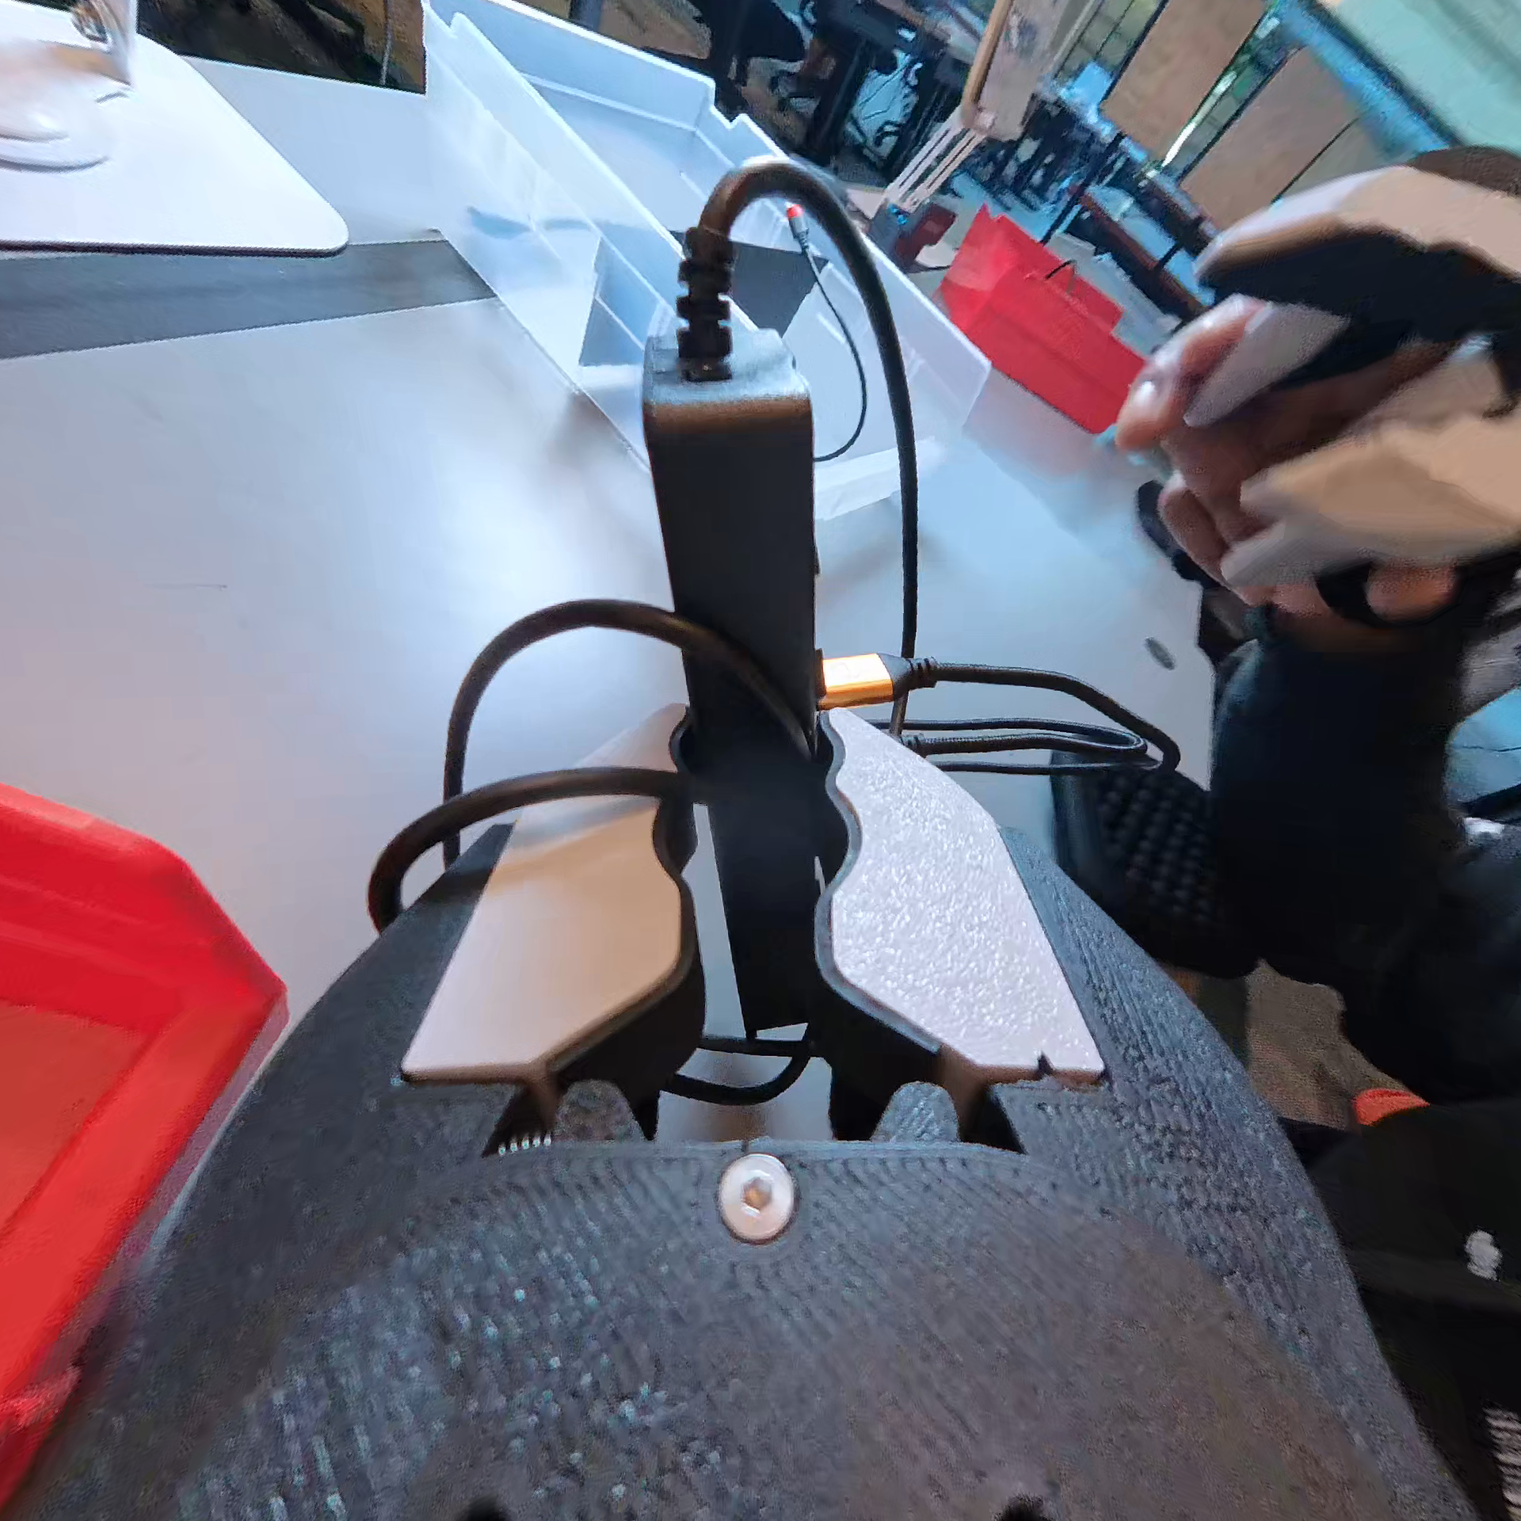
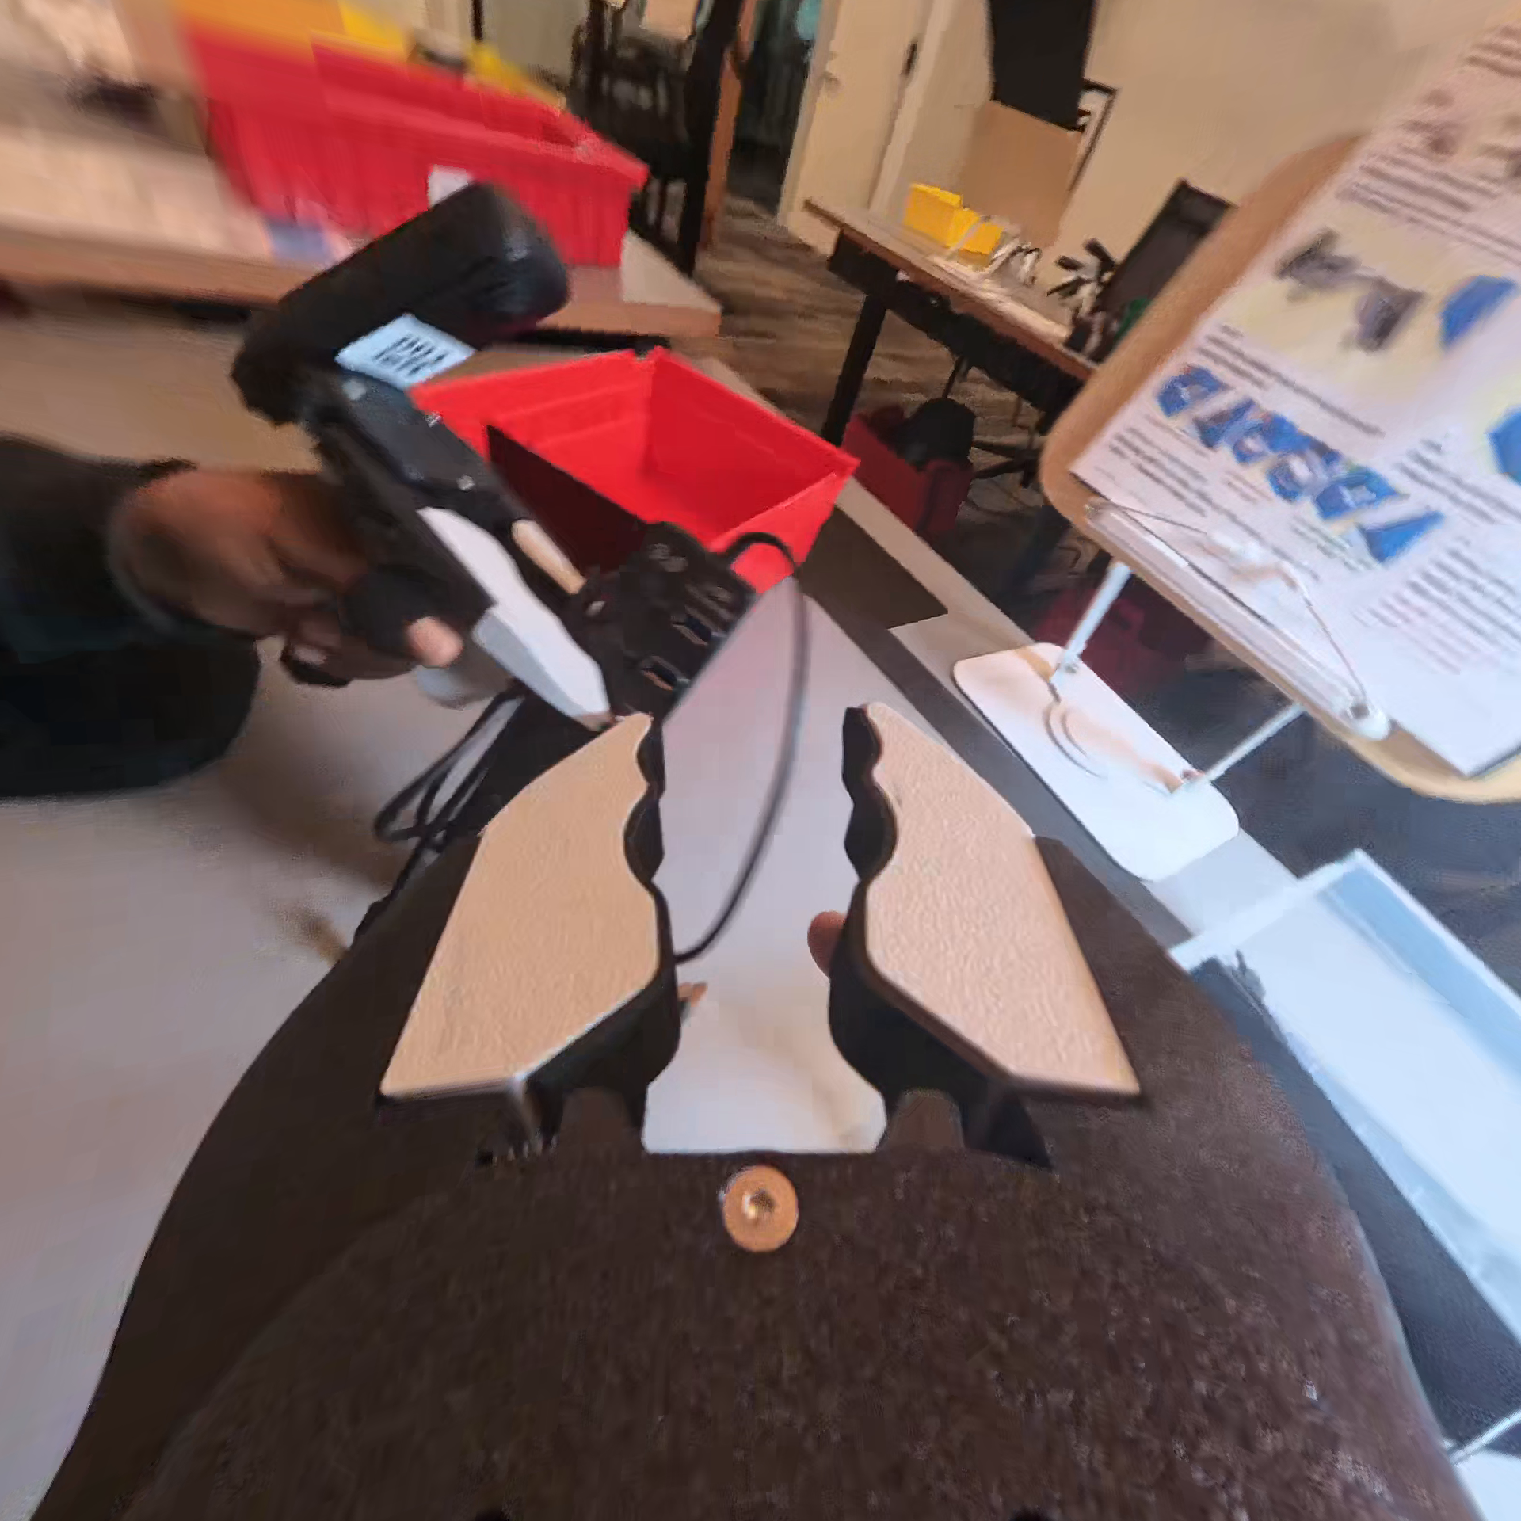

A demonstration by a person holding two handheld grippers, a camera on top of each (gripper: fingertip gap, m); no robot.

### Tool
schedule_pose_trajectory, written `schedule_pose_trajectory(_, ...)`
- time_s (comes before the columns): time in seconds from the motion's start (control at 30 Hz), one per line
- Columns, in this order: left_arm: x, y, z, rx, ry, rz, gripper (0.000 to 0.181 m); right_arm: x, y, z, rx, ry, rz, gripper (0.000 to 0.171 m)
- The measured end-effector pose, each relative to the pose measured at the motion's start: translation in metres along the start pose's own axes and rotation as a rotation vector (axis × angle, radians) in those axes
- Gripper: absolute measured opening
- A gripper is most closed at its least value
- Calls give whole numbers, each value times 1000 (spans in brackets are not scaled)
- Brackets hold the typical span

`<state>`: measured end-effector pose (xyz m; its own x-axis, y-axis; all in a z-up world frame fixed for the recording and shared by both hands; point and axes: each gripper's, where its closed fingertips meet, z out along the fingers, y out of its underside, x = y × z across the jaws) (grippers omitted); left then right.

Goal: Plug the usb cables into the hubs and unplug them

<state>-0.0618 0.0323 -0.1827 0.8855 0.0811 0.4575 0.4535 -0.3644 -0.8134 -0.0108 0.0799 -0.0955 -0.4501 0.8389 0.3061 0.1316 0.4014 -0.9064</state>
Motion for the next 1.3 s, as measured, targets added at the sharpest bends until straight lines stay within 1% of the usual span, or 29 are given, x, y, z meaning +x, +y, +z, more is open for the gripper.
schedule_pose_trajectory(0.1,6,4,6,-18,-59,74,27,-36,15,27,-173,0,-193,38)
schedule_pose_trajectory(0.17,8,7,8,-29,-93,120,27,-44,38,43,-318,40,-315,36)
schedule_pose_trajectory(0.23,8,10,9,-44,-133,165,27,-41,57,54,-426,113,-434,31)
schedule_pose_trajectory(0.3,3,13,9,-66,-189,218,27,-43,67,63,-456,130,-538,23)
schedule_pose_trajectory(0.37,0,13,9,-75,-190,200,27,-48,73,70,-455,135,-622,11)
schedule_pose_trajectory(0.53,-12,15,9,-85,-158,149,27,-46,75,81,-429,226,-763,9)
schedule_pose_trajectory(0.73,-11,13,17,-82,-157,182,24,-43,81,73,-481,306,-740,8)
schedule_pose_trajectory(0.93,-7,12,25,-80,-207,245,24,-38,88,66,-501,370,-718,8)
schedule_pose_trajectory(0.97,-12,11,24,-72,-253,253,24,-38,90,64,-510,371,-707,8)
schedule_pose_trajectory(1.0,-36,1,14,-37,-410,302,24,-41,92,60,-519,360,-691,8)
schedule_pose_trajectory(1.03,-53,-8,-1,-4,-458,285,25,-47,94,55,-510,348,-677,7)
schedule_pose_trajectory(1.07,-49,-14,-9,29,-346,185,24,-52,96,49,-490,344,-673,7)
schedule_pose_trajectory(1.1,-43,-19,-17,63,-294,163,24,-56,97,44,-467,337,-655,7)
schedule_pose_trajectory(1.17,-31,-17,-20,56,-309,264,24,-57,93,35,-421,315,-579,7)
schedule_pose_trajectory(1.23,-17,-15,-14,45,-278,285,24,-50,69,23,-348,310,-492,7)
schedule_pose_trajectory(1.3,-12,-18,-12,63,-270,307,25,-36,38,4,-262,306,-376,7)
